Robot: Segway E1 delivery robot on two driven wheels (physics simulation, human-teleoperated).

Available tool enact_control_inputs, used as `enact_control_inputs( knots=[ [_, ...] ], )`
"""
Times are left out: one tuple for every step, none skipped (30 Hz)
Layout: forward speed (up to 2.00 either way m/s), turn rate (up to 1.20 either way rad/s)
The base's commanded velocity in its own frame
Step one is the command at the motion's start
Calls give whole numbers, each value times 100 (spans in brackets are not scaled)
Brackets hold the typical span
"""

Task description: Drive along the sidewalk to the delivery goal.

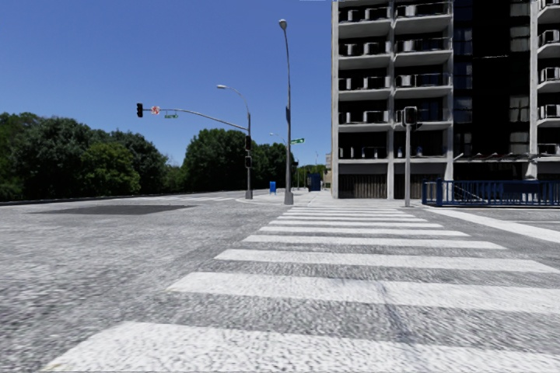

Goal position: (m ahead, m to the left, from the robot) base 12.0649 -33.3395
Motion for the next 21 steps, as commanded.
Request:
enact_control_inputs(
  knots=[
    [200,-47],
    [200,-47],
    [200,-47],
    [200,-47],
    [200,-47],
    [200,-47],
    [200,-47],
    [200,-47],
    [200,-47],
    [200,-47],
    [200,-47],
    [200,-47],
    [200,-47],
    [200,-47],
    [200,-47],
    [200,-47],
    [200,-47],
    [200,-47],
    [200,-47],
    [200,-47],
    [200,-47]
  ],
)
